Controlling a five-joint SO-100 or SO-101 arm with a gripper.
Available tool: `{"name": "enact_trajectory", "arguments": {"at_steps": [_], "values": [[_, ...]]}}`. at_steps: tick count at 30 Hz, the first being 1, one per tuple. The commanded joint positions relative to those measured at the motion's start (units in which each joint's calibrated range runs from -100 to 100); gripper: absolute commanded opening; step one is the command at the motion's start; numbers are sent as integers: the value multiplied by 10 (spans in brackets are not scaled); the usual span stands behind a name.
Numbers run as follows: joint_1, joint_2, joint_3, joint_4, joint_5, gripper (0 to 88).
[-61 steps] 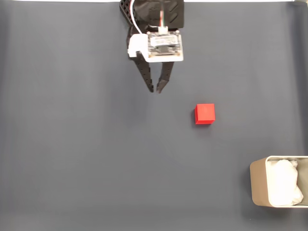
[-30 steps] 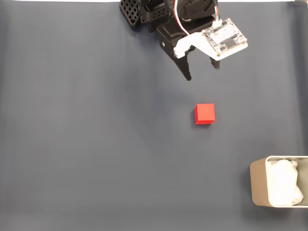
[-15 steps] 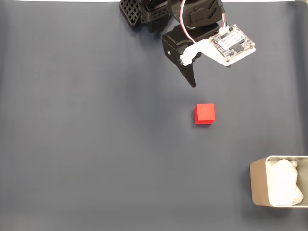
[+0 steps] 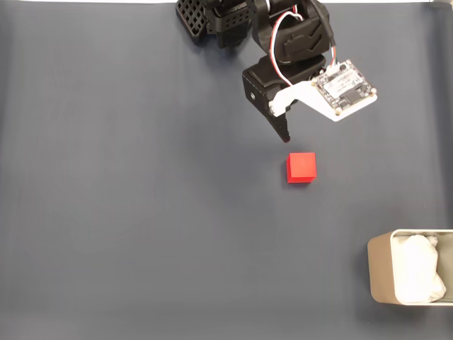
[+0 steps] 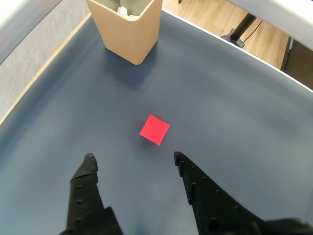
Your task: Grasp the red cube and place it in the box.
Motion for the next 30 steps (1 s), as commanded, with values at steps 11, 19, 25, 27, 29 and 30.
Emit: {"name": "enact_trajectory", "arguments": {"at_steps": [11, 19, 25, 27, 29, 30], "values": [[10, 47, 20, -86, -8, 402], [10, 91, 23, -110, -10, 404], [11, 121, 23, -136, -12, 405], [11, 130, 23, -144, -12, 405], [11, 141, 24, -151, -12, 405], [11, 145, 26, -156, -12, 405]]}}
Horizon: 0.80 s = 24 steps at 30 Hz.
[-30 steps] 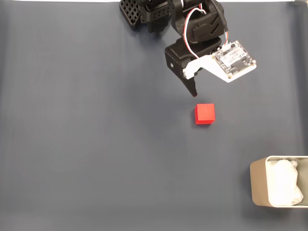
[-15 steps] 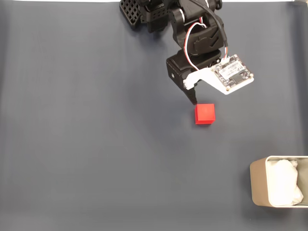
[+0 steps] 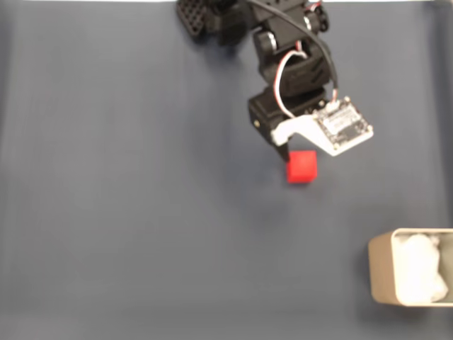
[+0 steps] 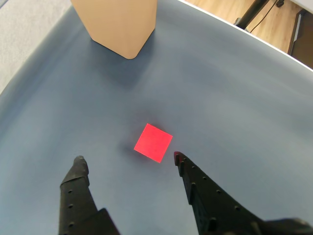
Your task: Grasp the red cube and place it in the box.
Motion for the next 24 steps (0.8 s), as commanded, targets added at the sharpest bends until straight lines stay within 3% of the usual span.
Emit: {"name": "enact_trajectory", "arguments": {"at_steps": [1, 24], "values": [[7, 6, 0, -24, -6, 405], [7, 35, 69, -112, -12, 406]]}}
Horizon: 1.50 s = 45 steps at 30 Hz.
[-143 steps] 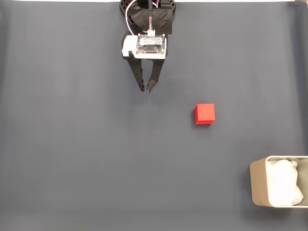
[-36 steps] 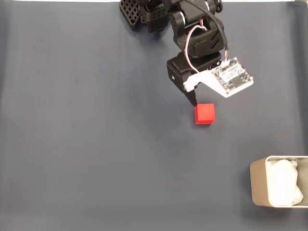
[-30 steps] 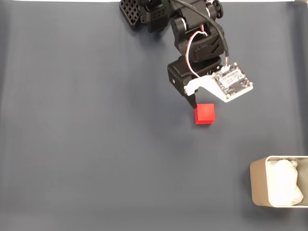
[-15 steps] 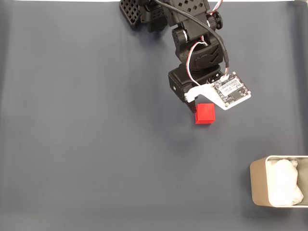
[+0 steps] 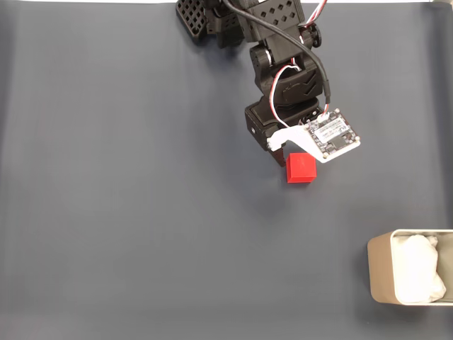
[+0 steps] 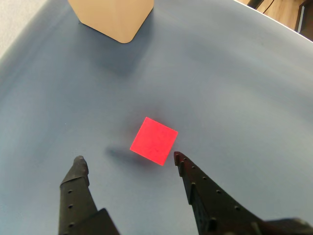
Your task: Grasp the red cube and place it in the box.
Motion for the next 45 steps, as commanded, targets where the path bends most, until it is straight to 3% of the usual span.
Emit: {"name": "enact_trajectory", "arguments": {"at_steps": [1, 45], "values": [[7, -4, -5, -15, -5, 406], [-21, 87, -58, -72, -12, 406]]}}
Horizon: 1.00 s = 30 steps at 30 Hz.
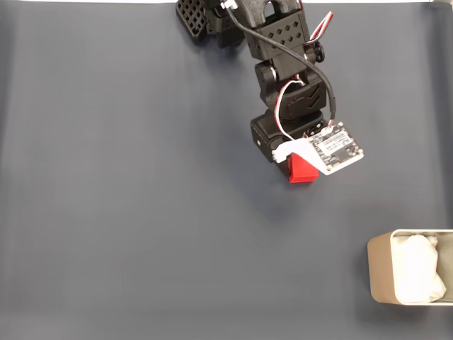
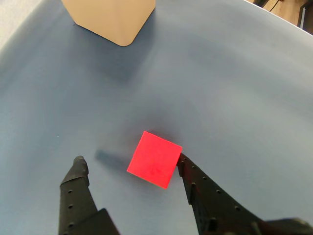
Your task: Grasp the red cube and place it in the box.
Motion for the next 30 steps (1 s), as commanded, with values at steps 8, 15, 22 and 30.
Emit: {"name": "enact_trajectory", "arguments": {"at_steps": [8, 15, 22, 30], "values": [[-24, -17, -28, -1, -10, 405], [-33, -19, -32, -1, -13, 405], [-40, -20, -35, -5, -11, 405], [-47, -21, -35, -27, -11, 411]]}}
